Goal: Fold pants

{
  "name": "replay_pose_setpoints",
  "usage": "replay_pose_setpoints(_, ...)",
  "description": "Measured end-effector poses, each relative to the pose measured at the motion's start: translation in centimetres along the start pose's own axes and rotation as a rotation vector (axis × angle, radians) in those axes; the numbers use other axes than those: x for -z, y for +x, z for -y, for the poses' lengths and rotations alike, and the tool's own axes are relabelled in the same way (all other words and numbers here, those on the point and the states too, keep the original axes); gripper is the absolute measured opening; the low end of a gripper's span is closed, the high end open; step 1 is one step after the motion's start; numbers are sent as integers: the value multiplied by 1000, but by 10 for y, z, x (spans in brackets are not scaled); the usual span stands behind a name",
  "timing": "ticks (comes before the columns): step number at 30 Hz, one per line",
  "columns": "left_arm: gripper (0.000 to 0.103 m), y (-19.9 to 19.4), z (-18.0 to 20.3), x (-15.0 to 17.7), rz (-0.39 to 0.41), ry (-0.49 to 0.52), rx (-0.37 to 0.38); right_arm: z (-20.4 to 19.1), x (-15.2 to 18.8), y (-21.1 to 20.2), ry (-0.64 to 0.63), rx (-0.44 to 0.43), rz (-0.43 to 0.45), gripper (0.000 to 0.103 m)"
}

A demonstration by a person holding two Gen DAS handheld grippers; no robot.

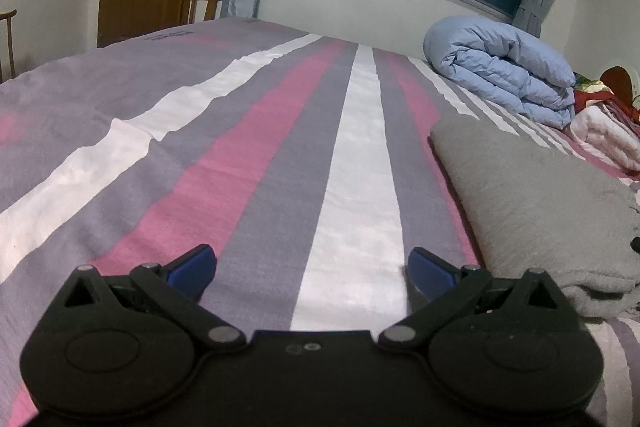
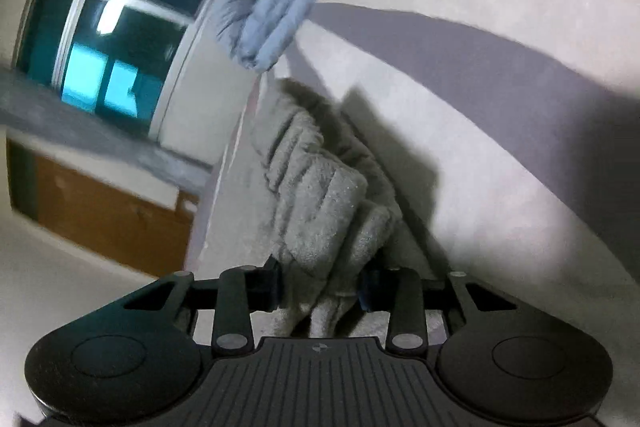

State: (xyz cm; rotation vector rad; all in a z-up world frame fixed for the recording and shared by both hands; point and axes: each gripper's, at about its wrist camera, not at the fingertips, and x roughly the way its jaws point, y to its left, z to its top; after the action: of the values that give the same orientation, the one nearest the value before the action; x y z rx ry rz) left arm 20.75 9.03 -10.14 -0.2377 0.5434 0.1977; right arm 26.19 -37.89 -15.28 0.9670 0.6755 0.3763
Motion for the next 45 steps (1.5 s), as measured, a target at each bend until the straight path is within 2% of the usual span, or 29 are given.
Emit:
replay_pose_setpoints(2,97,-6,-4,-3,22,-31,42,-8,-4,-8,-59,32,-6,48)
replay_pose_setpoints(4,97,-9,-8,-9,43,-52,107,-21,-9,-30,-174,29,66,76)
replay_pose_setpoints(6,96,-3,-8,-18,29,-60,173,-24,-22,-38,-244,16,73,89)
replay_pose_setpoints(9,86,13,3,-33,-17,-62,320,-21,-36,-38,-297,27,19,89)
replay_pose_setpoints(12,78,34,23,-45,-104,-29,460,-3,-47,-30,-255,-13,-24,89)
replay_pose_setpoints(14,76,51,35,-49,-177,-20,537,5,-55,-19,-227,-33,-63,89)
replay_pose_setpoints(18,74,89,47,-52,-304,-28,612,25,-64,-3,-165,-110,-167,89)
replay_pose_setpoints(22,72,120,37,-55,-365,-106,698,31,-67,12,-151,-174,-250,89)
replay_pose_setpoints(23,68,129,34,-57,-377,-136,719,31,-67,18,-155,-188,-276,89)
replay_pose_setpoints(24,58,138,32,-58,-385,-168,740,28,-68,25,-165,-192,-292,89)
replay_pose_setpoints(26,42,158,32,-56,-430,-247,798,21,-66,39,-196,-195,-324,77)
replay_pose_setpoints(27,36,166,35,-55,-448,-267,819,17,-65,45,-222,-167,-333,66)
replay_pose_setpoints(30,25,176,37,-50,-445,-304,860,11,-66,56,-242,-169,-334,60)
replay_pose_setpoints(32,19,177,31,-53,-407,-366,913,9,-74,58,-225,-219,-324,55)
replay_pose_setpoints(33,19,175,30,-59,-384,-364,932,5,-79,57,-232,-245,-313,53)
replay_pose_setpoints(35,19,174,33,-79,-336,-344,952,-13,-93,61,-266,-288,-289,52)
replay_pose_setpoints(39,18,187,31,-137,-228,-314,949,-47,-128,88,-305,-319,-254,52)
replay_pose_setpoints(41,18,204,30,-162,-197,-292,925,-59,-146,115,-295,-318,-236,51)
replay_pose_setpoints(43,21,227,32,-174,-200,-266,855,-64,-158,149,-273,-278,-232,52)
replay_pose_setpoints(44,37,237,30,-173,-210,-255,789,-63,-161,169,-282,-225,-230,57)
replay_pose_setpoints(45,68,246,27,-168,-219,-255,669,-61,-162,185,-305,-146,-229,78)
